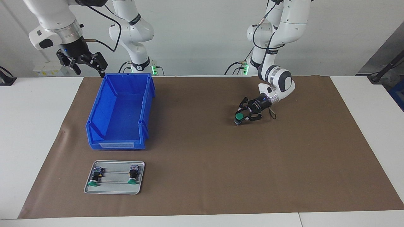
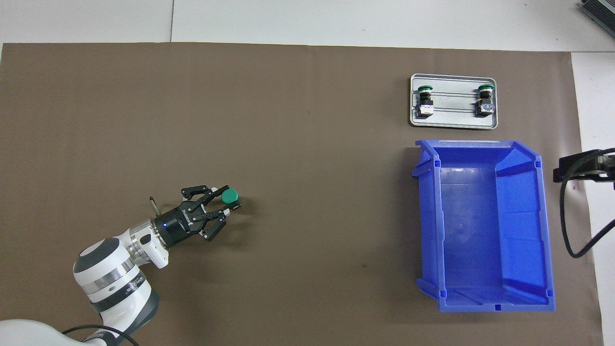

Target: Place and press button with both arms

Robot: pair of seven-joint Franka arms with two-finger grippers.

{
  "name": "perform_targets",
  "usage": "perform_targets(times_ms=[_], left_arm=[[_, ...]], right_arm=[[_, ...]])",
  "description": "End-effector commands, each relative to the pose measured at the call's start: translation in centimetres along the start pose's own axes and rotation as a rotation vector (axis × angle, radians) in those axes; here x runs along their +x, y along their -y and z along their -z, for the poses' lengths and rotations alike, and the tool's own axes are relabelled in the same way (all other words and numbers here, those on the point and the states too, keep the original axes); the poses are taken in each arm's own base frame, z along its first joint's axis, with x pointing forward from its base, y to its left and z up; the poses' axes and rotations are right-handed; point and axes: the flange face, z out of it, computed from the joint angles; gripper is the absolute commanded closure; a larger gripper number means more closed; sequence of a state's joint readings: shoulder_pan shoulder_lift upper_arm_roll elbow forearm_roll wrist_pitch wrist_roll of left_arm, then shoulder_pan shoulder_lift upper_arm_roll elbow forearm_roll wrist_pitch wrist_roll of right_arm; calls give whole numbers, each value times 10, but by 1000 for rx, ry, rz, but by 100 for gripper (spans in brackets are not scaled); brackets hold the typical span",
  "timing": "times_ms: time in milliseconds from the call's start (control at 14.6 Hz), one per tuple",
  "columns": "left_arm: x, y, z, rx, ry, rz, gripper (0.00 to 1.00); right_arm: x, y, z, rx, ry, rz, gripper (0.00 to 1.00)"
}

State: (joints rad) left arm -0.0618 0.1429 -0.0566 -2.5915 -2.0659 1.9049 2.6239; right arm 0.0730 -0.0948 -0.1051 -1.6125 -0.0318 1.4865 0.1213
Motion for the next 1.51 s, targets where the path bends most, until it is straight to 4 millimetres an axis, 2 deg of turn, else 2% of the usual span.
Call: perform_targets(times_ms=[0,69,137,206,412,755,961,1098,1441], left_arm=[[3,-9,5,14,-28,-13,39],[2,-9,6,13,-34,-10,26],[1,-12,6,5,-44,-3,17],[-1,-14,6,5,-39,0,17],[-1,-12,9,10,-36,1,6],[-4,-8,14,-18,0,-7,3],[-1,9,36,-43,36,-20,4],[2,23,52,-67,70,-25,14],[19,52,80,-126,160,11,14]], right_arm=[[-5,-4,-1,6,-20,21,0],[-5,-4,-1,6,-20,19,0],[-5,-4,-1,6,-20,21,0],[-6,-4,-1,6,-20,22,0],[-5,-4,0,6,-21,21,0],[-5,-4,0,6,-21,22,0],[-5,-4,0,6,-21,22,0],[-5,-4,0,6,-21,21,0],[-5,-4,0,6,-21,21,0]])
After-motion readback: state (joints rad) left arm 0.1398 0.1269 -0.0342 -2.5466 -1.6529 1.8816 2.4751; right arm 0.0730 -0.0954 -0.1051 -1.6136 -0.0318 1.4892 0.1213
